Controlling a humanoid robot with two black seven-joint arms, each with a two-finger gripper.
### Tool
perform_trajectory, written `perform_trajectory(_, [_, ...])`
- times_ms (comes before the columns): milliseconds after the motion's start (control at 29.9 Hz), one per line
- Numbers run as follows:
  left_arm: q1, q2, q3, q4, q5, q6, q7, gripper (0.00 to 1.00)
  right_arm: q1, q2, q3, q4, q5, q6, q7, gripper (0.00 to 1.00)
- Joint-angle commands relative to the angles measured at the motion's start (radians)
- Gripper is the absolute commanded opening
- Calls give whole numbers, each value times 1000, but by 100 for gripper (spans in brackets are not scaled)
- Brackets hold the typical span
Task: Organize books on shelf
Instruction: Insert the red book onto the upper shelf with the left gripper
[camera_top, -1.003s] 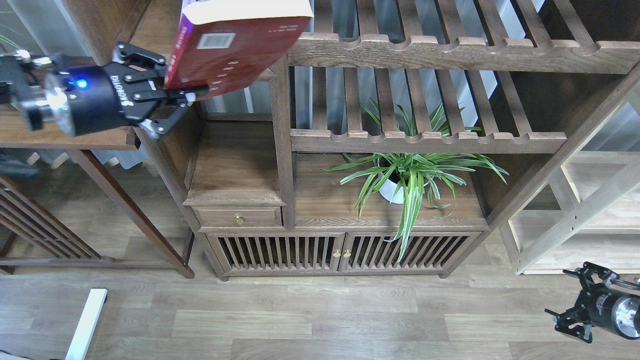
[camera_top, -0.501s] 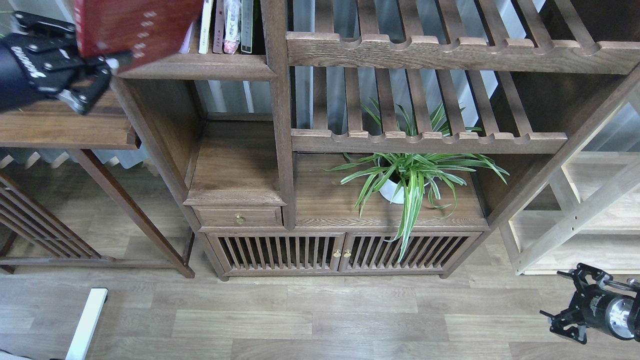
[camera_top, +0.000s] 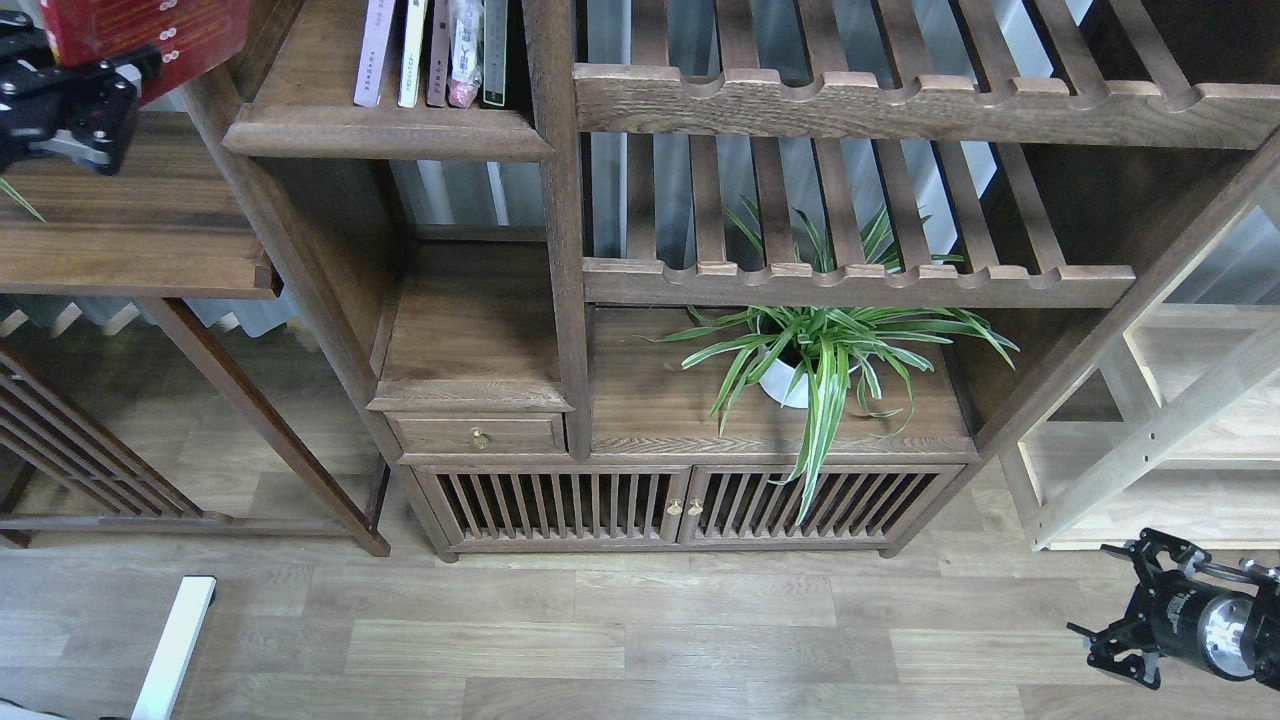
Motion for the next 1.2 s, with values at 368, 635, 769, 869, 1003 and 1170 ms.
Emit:
perform_trajectory(368, [-18,-260,6,125,-2,249,43,0,-1,-3,-1,0,-2,0,0,99])
perform_trajectory(635, [-99,-325,53,230,9,292,54,0,-3,-2,0,0,-2,0,0,99])
perform_trajectory(769, [-171,-388,108,316,9,313,54,0,-12,2,0,0,-3,0,0,99])
perform_trajectory(869, [-199,-466,141,379,10,331,54,0,-12,3,0,0,-2,0,0,99])
perform_trajectory(1003, [-202,-523,150,428,10,347,54,0,-12,8,2,0,-2,0,0,99])
perform_trajectory(1170, [-208,-584,150,476,10,355,54,0,-12,5,0,0,-3,0,0,99])
